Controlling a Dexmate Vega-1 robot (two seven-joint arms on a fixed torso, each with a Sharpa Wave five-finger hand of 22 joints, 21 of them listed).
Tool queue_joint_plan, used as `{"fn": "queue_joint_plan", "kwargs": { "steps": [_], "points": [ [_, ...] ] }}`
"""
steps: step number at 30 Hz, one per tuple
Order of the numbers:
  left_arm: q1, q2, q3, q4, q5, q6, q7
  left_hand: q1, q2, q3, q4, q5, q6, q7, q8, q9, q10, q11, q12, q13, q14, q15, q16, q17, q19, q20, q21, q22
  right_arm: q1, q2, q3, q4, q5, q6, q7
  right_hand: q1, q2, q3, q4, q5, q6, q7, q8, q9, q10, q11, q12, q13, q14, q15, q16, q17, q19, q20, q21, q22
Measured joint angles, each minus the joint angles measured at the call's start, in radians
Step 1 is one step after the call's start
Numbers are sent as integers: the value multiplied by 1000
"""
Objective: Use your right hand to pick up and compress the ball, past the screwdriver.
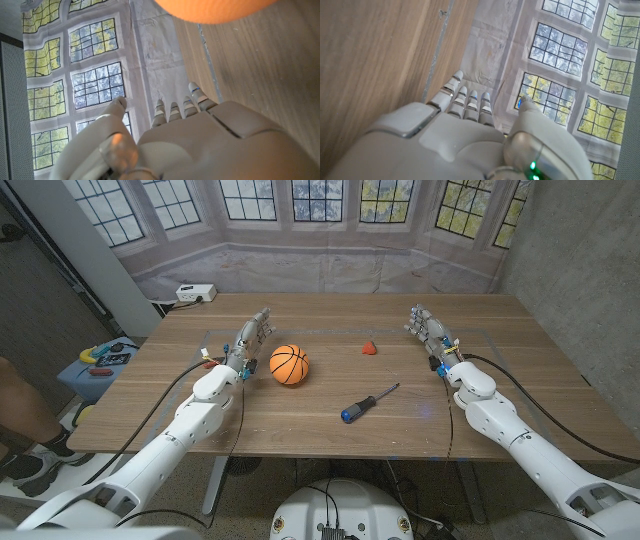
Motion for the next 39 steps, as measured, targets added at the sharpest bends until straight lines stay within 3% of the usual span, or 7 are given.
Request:
{"fn": "queue_joint_plan", "kwargs": {
  "steps": [10, 39],
  "points": [
    [27, 8, -12, -15, -1, -4, -21, 8, -8, 9, -15, 0, 0, 0, 0, 0, 0, 0, 0, 0, 0, 0, 0, -3, 0, 0, 0, 0, -49, -13, 16, -65, -20, -12, -36, 1, 1, -3, -3, 0, 0, 0, 0, 0, 0, 0, 0, 0, 2, 2, 0, -6, 0, 0, 0, 0],
    [66, 48, -41, -72, 12, 10, -20, 26, -18, 16, -47, 4, 0, 0, 0, 0, 0, 0, 0, 0, -5, 5, 0, -3, 0, 0, -20, 0, -80, -25, 19, -135, -73, -24, -51, 9, -7, -4, -18, 0, 0, 0, 0, -3, 0, 0, 0, 0, 1, 9, 0, -16, -6, 6, 4, 0]
  ]
}}
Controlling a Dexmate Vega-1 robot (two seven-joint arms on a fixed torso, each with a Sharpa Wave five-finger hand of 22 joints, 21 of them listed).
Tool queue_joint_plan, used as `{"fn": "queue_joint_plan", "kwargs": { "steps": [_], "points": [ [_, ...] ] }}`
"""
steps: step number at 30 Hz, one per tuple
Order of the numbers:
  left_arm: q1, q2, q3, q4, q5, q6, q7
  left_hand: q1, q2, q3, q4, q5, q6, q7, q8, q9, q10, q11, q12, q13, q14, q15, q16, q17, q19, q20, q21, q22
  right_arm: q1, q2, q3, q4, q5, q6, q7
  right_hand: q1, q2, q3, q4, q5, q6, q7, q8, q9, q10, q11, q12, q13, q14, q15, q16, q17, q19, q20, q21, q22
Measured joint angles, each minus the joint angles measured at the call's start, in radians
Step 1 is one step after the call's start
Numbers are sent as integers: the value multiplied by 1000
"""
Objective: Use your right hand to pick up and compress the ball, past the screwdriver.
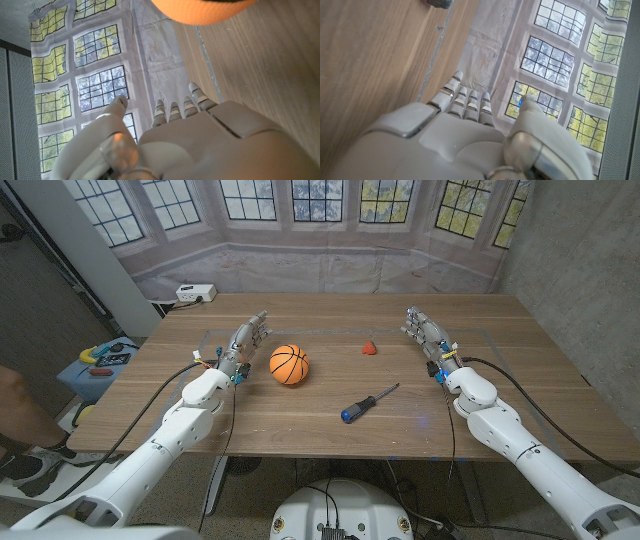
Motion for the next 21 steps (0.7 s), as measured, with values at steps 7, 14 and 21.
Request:
{"fn": "queue_joint_plan", "kwargs": {
  "steps": [7, 14, 21],
  "points": [
    [2, 0, -1, 0, 0, 0, -4, 0, 0, 1, -7, 0, 0, 0, 0, 0, 0, 0, 0, 0, -4, 4, 0, 0, 0, 0, -4, 0, -8, -14, -1, -29, -16, -7, -7, 0, 0, -3, -8, 0, 6, 6, 0, 0, 5, 5, 0, -3, -4, 4, 0, -5, -5, 5, 0, 0],
    [5, 1, -3, 0, 1, -5, -9, 0, 0, 6, -11, 0, 0, 0, 0, 0, 0, 0, 0, 0, -6, 6, 0, 0, -4, 3, -4, 0, -13, -33, -6, -62, -48, -20, -17, 0, 0, -3, -8, 0, 12, 2, 0, 0, 5, 5, 0, -3, -7, 7, 0, -5, -5, 5, 0, 0],
    [19, 13, -12, -12, 2, -8, -6, 0, 0, 6, -11, 0, -4, -4, 0, 0, 0, 0, 0, 0, -7, 7, 0, 0, -4, 4, -11, 0, -10, -55, -22, -103, -85, -55, -27, 3, -3, -4, -18, 0, 20, 9, 7, 0, 15, 15, 0, -3, -2, 13, 0, -9, -9, 9, 0, 0]
  ]
}}
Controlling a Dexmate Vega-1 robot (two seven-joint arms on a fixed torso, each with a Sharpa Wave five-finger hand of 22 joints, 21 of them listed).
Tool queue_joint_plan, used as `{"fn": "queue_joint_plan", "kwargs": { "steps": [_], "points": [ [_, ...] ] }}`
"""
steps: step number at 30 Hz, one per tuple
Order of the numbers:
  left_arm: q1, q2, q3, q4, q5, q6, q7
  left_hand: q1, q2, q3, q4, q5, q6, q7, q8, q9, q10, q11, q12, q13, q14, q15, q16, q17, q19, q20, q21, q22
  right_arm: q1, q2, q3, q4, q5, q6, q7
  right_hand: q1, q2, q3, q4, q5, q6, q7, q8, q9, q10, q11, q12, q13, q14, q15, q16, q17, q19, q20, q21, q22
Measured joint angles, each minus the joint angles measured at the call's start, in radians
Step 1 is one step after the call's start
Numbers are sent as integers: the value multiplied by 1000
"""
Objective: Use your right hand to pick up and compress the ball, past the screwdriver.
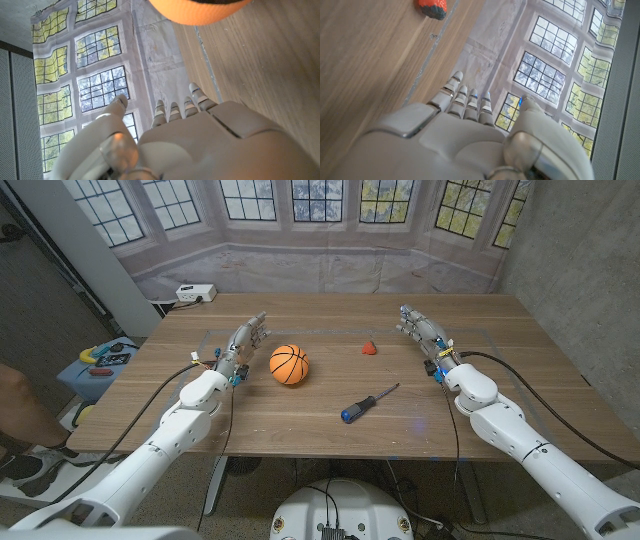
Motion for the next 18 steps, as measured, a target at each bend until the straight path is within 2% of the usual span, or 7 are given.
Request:
{"fn": "queue_joint_plan", "kwargs": {
  "steps": [10, 13, 16, 18],
  "points": [
    [16, 16, -14, -15, 0, -2, 10, 0, 0, -3, -3, 0, 0, 0, 0, 0, 0, 0, 0, 0, 0, 0, 0, 0, 0, 0, -8, 0, 18, -31, -31, -61, -51, -43, -9, 2, -2, 1, -7, 0, 9, 1, 4, 0, 0, 0, -5, 0, -5, 5, 0, -5, -1, 1, 0, 0],
    [21, 21, -20, -18, 0, -4, 10, 0, 0, -3, -3, 0, 0, 0, 0, 0, 0, 0, 0, 0, 0, 0, 0, 0, 6, 5, -8, 0, 25, -42, -41, -82, -70, -62, -11, 2, -2, 1, -7, 0, 9, 2, 4, 0, 0, 0, -5, -1, -9, 9, 0, -5, 2, 13, 0, 0],
    [21, 21, -20, -18, 0, -6, 10, 0, 0, -3, -3, 0, 0, 0, 0, 0, 0, 0, 0, 0, -2, 2, 0, 0, 6, 5, -8, 0, 31, -53, -49, -99, -70, -62, -11, 6, -7, -1, -16, 0, 9, 2, 4, 0, 0, 0, -7, -4, -14, 14, 0, -9, 0, 14, 0, 0],
    [26, 27, -26, -21, -1, -6, 10, 0, 0, -3, -3, 0, 0, 0, 0, 0, -4, 4, 0, 0, -5, 5, 0, 0, 6, 5, -8, 0, 35, -60, -54, -110, -116, -110, -14, 0, -14, -1, -16, 0, 9, 2, 4, 0, -6, -5, -8, -5, -18, 18, 0, -9, -3, 18, 0, 0]
  ]
}}
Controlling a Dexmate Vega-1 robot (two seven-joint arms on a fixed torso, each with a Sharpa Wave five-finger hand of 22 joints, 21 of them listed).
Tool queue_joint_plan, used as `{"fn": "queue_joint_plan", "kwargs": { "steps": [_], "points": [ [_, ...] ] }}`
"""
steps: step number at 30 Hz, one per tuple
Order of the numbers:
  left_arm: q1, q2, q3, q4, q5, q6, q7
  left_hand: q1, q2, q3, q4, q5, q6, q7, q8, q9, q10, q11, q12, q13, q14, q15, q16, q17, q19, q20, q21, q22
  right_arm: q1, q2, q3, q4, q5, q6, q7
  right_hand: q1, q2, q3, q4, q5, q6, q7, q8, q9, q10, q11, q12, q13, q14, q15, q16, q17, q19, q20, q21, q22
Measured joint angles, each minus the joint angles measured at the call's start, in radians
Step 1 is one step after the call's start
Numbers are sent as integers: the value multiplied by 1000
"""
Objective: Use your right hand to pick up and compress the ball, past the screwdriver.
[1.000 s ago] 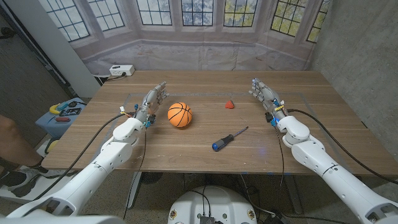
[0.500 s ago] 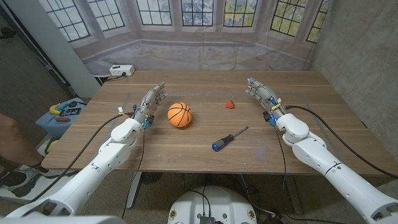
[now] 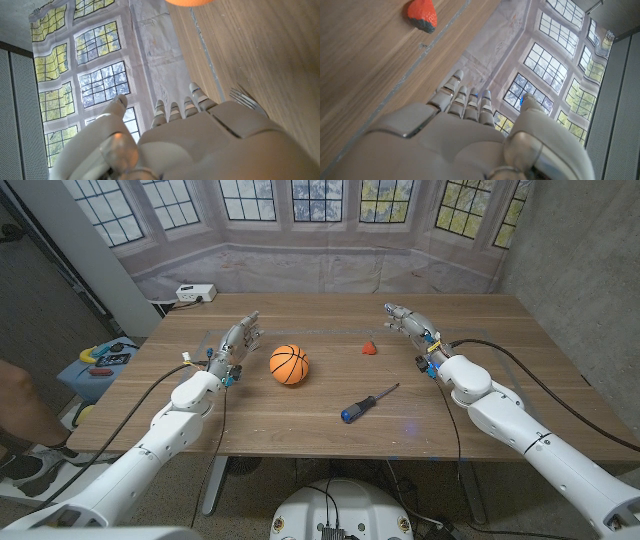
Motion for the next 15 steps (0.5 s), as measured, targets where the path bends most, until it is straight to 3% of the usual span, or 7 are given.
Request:
{"fn": "queue_joint_plan", "kwargs": {
  "steps": [10, 15],
  "points": [
    [1, 10, -3, 1, -1, -4, -9, 0, 0, 3, -3, 0, -18, -11, 0, 0, -25, 0, -8, 0, -9, 9, 0, 2, -6, 5, -15, 0, 14, -25, -16, -40, -58, -56, 9, 5, -21, -10, -18, 0, 0, 0, 0, 0, -26, 6, -11, 0, -13, 13, 0, -9, -11, 11, 0, 0],
    [0, 19, -3, 1, 3, -4, -21, 0, 0, 4, -4, 0, -27, -9, -6, 0, -34, -2, -8, 0, -18, 7, -5, 2, -11, 11, -23, 0, 35, -55, -36, -79, -87, -82, 24, -6, -33, -14, -22, 0, -8, 7, -8, 0, -45, 9, -15, 0, -20, 20, 0, -12, -21, 29, 0, 0]
  ]
}}
